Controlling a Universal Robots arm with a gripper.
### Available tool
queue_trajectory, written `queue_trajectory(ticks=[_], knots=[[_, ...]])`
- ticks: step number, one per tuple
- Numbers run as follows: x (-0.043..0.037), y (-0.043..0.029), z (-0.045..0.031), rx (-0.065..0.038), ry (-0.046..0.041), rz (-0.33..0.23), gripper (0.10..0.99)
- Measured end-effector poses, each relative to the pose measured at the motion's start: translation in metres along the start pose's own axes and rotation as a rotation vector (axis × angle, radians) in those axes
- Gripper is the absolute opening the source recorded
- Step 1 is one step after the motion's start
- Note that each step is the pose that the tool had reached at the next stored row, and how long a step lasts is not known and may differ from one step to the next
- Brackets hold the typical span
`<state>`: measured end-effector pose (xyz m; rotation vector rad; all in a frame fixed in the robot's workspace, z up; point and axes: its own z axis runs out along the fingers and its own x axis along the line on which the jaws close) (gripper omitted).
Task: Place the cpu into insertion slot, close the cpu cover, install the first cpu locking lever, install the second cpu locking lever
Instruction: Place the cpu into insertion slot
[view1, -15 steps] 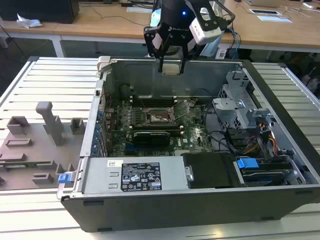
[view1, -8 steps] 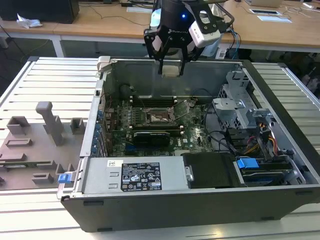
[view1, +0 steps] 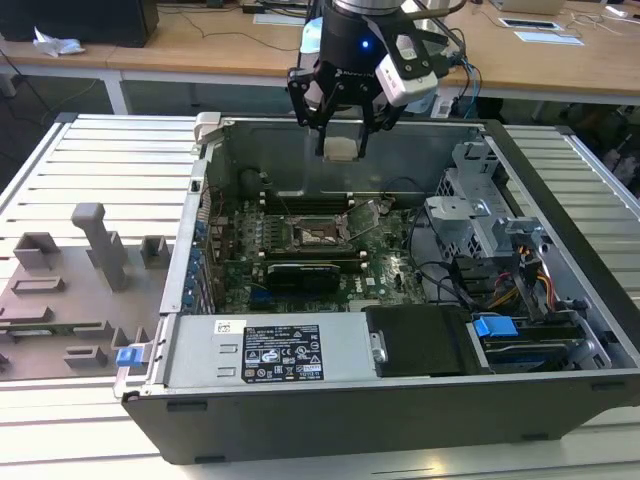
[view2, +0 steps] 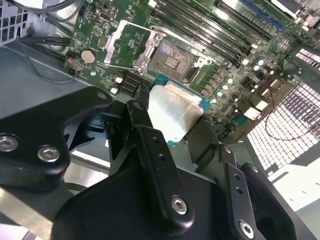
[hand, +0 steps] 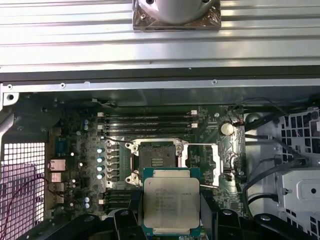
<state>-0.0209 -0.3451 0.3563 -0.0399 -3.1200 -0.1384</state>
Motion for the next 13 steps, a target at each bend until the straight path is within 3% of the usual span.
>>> queue_trajectory(ticks=[13], knots=[[0.0000,-0.0008,0.0076,0.005,-0.0001,0.000,0.541]])
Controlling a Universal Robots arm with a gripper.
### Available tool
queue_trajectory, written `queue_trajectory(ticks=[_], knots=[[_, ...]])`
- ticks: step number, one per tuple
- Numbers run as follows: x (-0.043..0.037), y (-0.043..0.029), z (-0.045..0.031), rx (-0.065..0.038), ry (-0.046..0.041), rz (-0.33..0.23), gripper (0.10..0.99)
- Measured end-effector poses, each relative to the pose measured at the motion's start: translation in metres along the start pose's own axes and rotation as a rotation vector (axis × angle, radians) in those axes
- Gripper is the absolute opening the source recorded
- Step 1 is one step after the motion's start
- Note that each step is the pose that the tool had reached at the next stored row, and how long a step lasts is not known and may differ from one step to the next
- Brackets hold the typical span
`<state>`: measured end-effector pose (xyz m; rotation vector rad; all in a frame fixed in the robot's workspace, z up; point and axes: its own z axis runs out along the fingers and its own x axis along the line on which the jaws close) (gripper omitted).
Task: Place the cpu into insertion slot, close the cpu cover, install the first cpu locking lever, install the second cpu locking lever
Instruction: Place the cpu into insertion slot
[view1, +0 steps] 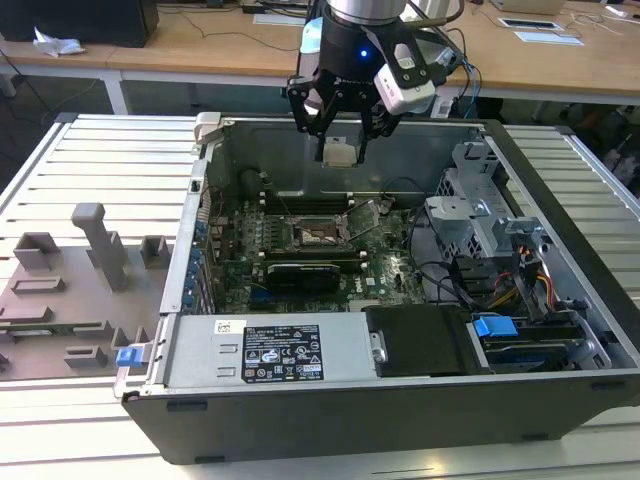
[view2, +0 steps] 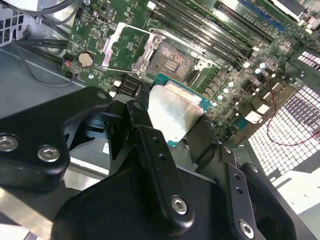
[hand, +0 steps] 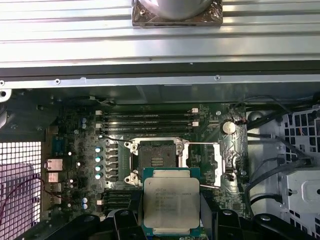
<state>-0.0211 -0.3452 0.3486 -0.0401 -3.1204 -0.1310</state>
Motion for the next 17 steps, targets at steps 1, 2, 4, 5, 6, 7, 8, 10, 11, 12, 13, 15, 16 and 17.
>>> queue_trajectory(ticks=[1,2,4,5,6,7,8,10,11,12,13,15,16,17], knots=[[0.0000,-0.0001,0.0001,0.000,0.0000,0.000,0.541],[0.0001,-0.0002,0.0003,0.000,-0.0001,0.000,0.541],[0.0001,-0.0003,0.0017,0.000,-0.0001,0.000,0.541],[0.0001,-0.0004,0.0025,0.000,-0.0001,0.000,0.541],[0.0001,-0.0005,0.0031,0.000,0.0000,0.000,0.541],[0.0000,-0.0005,0.0039,0.000,0.0001,0.000,0.541],[0.0000,-0.0006,0.0048,0.000,0.0006,0.000,0.541],[0.0000,-0.0007,0.0057,0.000,0.0007,0.000,0.541],[0.0000,-0.0007,0.0061,0.000,0.0007,0.000,0.541],[0.0000,-0.0007,0.0064,0.000,0.0007,0.000,0.541],[0.0000,-0.0007,0.0067,0.000,0.0007,0.000,0.541],[0.0000,-0.0008,0.0074,0.000,0.0007,0.000,0.541],[0.0000,-0.0008,0.0077,0.000,0.0008,0.000,0.541],[0.0000,-0.0009,0.0079,0.000,0.0008,0.000,0.541]])
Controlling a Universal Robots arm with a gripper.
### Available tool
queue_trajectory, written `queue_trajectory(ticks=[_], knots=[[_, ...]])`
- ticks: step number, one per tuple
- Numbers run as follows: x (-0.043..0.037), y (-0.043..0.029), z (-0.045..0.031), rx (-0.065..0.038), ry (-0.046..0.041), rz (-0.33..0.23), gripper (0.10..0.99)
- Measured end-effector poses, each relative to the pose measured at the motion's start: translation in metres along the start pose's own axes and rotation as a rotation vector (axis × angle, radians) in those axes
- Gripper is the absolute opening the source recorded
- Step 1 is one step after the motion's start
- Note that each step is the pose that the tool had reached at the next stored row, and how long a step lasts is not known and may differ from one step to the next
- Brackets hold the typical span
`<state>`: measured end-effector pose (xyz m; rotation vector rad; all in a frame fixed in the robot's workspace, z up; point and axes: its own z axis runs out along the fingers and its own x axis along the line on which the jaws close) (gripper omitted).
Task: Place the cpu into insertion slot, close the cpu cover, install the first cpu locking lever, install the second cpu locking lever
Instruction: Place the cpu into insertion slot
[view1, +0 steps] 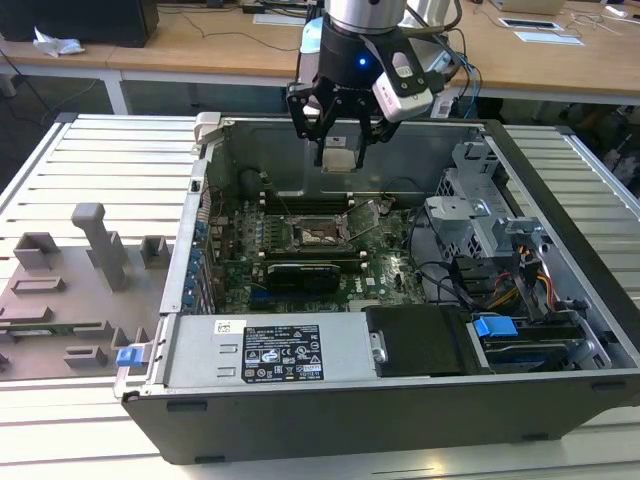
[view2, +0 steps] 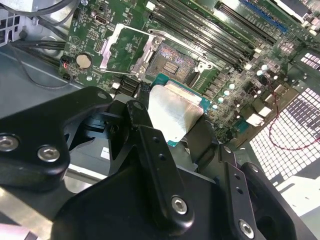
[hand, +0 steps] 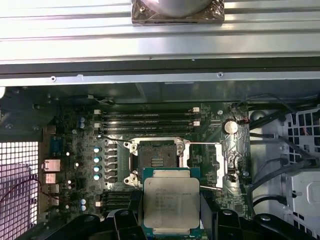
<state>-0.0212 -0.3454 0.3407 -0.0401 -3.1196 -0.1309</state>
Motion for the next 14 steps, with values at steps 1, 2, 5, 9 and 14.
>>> queue_trajectory(ticks=[1,2,5,9,14], knots=[[0.0000,0.0000,0.0002,0.000,0.0000,0.000,0.541],[0.0000,0.0000,0.0006,0.000,0.0000,0.000,0.541],[-0.0001,-0.0003,0.0033,0.000,-0.0001,0.000,0.541],[-0.0001,-0.0005,0.0062,0.000,0.0000,0.000,0.541],[-0.0002,-0.0008,0.0099,0.000,-0.0001,0.000,0.541]])
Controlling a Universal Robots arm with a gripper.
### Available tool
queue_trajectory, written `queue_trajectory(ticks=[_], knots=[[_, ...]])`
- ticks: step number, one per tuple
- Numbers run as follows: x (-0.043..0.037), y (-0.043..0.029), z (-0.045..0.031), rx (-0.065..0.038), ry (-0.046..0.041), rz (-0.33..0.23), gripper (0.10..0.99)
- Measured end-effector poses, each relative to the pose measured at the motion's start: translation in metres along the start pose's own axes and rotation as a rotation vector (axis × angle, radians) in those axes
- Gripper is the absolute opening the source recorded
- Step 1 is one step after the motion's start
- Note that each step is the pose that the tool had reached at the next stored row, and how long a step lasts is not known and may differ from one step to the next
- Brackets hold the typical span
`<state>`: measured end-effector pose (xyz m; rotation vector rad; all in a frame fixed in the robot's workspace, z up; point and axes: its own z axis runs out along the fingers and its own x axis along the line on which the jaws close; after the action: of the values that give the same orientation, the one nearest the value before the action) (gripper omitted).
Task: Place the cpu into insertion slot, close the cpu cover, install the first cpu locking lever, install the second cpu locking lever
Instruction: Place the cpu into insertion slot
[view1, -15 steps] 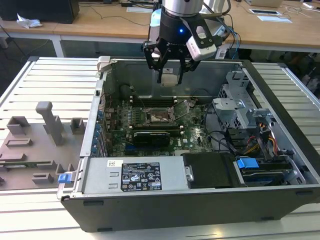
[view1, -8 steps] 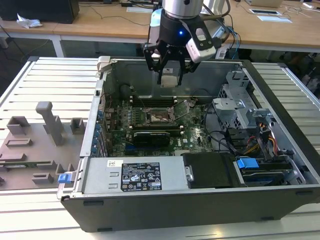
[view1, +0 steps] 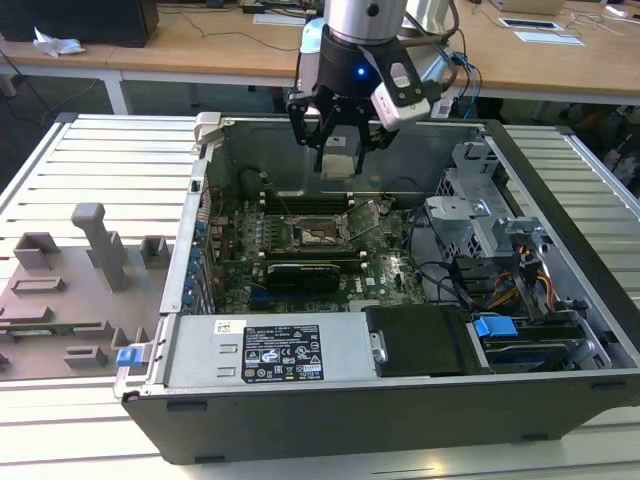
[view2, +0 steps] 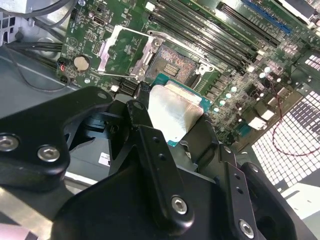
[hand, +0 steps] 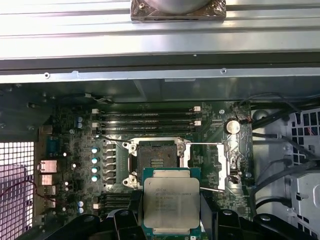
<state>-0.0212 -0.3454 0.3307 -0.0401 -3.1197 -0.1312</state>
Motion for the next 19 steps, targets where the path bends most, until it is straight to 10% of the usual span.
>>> queue_trajectory(ticks=[19], knots=[[-0.0002,-0.0009,0.0106,0.000,0.0000,0.000,0.541]])
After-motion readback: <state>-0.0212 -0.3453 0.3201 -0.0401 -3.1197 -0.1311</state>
